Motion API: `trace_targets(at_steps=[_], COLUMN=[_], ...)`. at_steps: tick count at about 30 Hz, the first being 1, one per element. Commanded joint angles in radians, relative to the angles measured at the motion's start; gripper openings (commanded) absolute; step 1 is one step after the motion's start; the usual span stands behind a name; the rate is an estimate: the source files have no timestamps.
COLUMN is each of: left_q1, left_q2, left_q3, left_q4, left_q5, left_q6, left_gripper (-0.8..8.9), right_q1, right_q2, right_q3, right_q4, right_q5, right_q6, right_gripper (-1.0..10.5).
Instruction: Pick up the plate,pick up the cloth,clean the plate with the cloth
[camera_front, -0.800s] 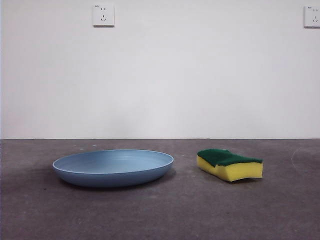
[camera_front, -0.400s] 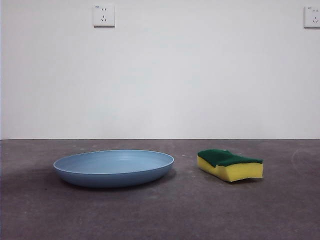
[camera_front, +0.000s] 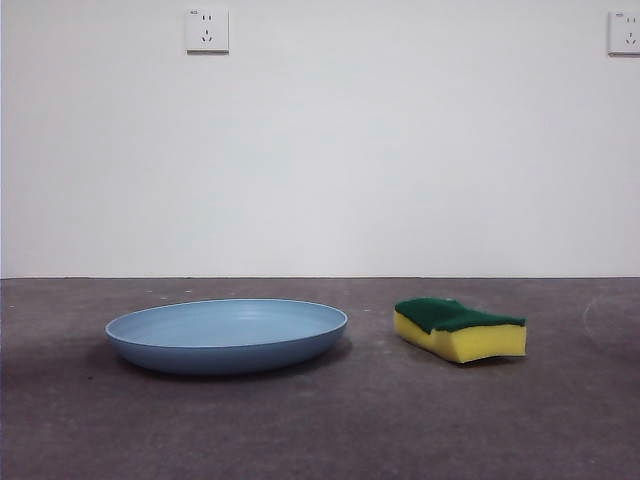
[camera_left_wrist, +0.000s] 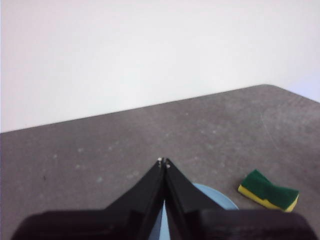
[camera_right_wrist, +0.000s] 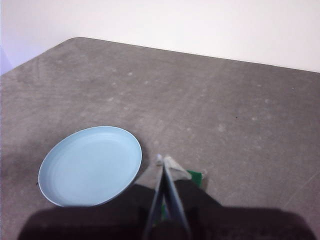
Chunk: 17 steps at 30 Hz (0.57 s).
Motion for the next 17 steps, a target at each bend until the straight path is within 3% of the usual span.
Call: trace_targets(at_steps=[1,14,17], left_q1=[-0.003,-0.003,-0.002], left_q2=[0.011,0.077,0.084], left_q3=[-0.005,-0.005,-0.006], left_q4=[-0.007,-0.080,-0.094], left_q5=[-0.004,-0.003,-0.013], left_q6=[-0.004,-0.003,0.068], left_gripper=[-0.04,-0.04,-0.04], right_q1=[0.000,0.000,0.000], right_q2=[-0.006,-0.006,-0.005], right_q3=[-0.003,-0.003,-0.003], right_q4=[0.007,0.007,0.007], right_q5=[0.002,0.002,0.003], right_q6=[0.010,0.010,0.010], right_gripper=[-0.2,-0.2,-0.2])
